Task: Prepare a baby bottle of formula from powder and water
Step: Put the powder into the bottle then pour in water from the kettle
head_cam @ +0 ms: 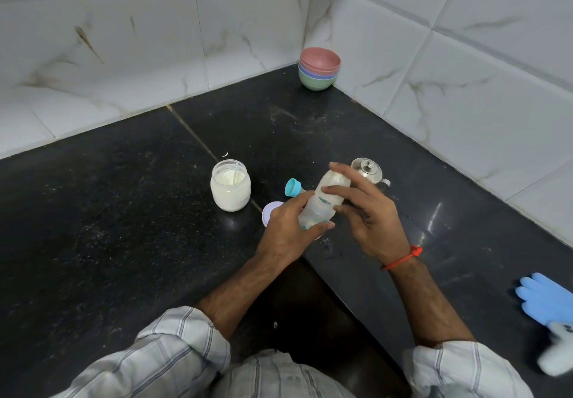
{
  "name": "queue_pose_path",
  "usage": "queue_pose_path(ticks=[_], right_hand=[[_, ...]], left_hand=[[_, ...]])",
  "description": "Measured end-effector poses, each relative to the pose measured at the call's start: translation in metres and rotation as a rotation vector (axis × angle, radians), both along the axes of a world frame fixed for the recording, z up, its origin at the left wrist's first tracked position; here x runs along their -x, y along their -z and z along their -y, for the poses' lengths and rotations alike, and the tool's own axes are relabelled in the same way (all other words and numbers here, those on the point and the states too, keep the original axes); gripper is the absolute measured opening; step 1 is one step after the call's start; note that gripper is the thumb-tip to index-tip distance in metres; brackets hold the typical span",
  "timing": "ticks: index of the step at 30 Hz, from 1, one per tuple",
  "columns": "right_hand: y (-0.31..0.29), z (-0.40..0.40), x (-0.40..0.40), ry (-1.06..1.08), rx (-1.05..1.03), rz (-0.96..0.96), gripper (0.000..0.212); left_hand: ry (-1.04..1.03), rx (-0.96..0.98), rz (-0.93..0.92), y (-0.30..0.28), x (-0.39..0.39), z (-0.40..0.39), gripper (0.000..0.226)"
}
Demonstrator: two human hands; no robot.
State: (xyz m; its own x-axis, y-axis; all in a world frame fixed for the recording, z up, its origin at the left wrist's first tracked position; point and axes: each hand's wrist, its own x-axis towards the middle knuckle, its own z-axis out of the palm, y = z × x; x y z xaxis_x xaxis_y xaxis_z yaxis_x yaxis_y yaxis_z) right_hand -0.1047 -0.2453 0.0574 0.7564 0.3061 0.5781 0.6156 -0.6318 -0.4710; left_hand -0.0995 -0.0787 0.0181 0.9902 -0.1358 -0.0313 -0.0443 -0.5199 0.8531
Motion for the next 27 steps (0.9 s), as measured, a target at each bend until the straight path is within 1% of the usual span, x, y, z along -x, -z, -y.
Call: queue_pose_path(ticks=[2,4,6,7,9,12,13,15,17,19,20,21,22,23,24,27], right_hand=[[0.001,0.000,-0.001,-0.023,0.016,-0.027,0.039],[0.002,0.000,0.000,-0.005,-0.017,-0.015,0.037],[0.002,0.000,-0.001,-0.022,-0.084,-0.084,0.038],[0.004,0.000,-0.002,-0.042,-0.155,-0.157,0.039],[0.007,-0.001,-0.002,-0.064,-0.374,-0.306,0.041],[0.010,-0.001,-0.003,-0.048,-0.685,-0.484,0.049],[0.012,0.001,-0.004,-0.033,-0.737,-0.515,0.051],[0.015,0.002,-0.004,0.000,-0.766,-0.524,0.053],[0.015,0.001,-0.001,0.006,-0.763,-0.497,0.054],[0.013,0.000,0.001,-0.011,-0.668,-0.385,0.053],[0.012,0.000,0.002,-0.022,-0.551,-0.307,0.051],[0.011,0.001,0.001,-0.033,-0.390,-0.229,0.048],[0.010,0.000,0.000,-0.038,-0.229,-0.166,0.045],[0.010,0.000,-0.001,-0.035,-0.112,-0.117,0.043],[0.009,-0.001,-0.001,-0.027,-0.065,-0.082,0.042],[0.011,-0.004,0.000,-0.001,-0.076,0.000,0.040]], left_hand=[[-0.002,-0.001,0.001,0.001,0.000,0.000,0.067],[-0.002,0.001,0.013,0.001,0.000,0.000,0.068],[0.004,0.005,0.026,0.002,-0.001,-0.002,0.068],[0.011,0.005,0.034,0.003,-0.001,-0.003,0.067],[0.013,0.000,0.046,0.004,-0.001,-0.004,0.066],[0.003,0.004,0.057,0.005,-0.002,-0.005,0.065],[0.004,0.002,0.059,0.005,-0.001,-0.006,0.065],[0.003,-0.006,0.065,0.006,-0.002,-0.007,0.065],[-0.002,-0.011,0.070,0.008,-0.002,-0.008,0.066],[-0.008,-0.012,0.074,0.008,-0.002,-0.009,0.066],[-0.010,-0.008,0.077,0.008,-0.002,-0.010,0.066],[-0.008,-0.002,0.081,0.008,-0.002,-0.009,0.066],[-0.005,0.000,0.080,0.009,-0.002,-0.009,0.066],[-0.001,-0.007,0.071,0.009,-0.001,-0.008,0.066],[-0.004,-0.015,0.057,0.009,-0.001,-0.007,0.066],[-0.019,-0.016,0.056,0.010,-0.002,-0.007,0.067]])
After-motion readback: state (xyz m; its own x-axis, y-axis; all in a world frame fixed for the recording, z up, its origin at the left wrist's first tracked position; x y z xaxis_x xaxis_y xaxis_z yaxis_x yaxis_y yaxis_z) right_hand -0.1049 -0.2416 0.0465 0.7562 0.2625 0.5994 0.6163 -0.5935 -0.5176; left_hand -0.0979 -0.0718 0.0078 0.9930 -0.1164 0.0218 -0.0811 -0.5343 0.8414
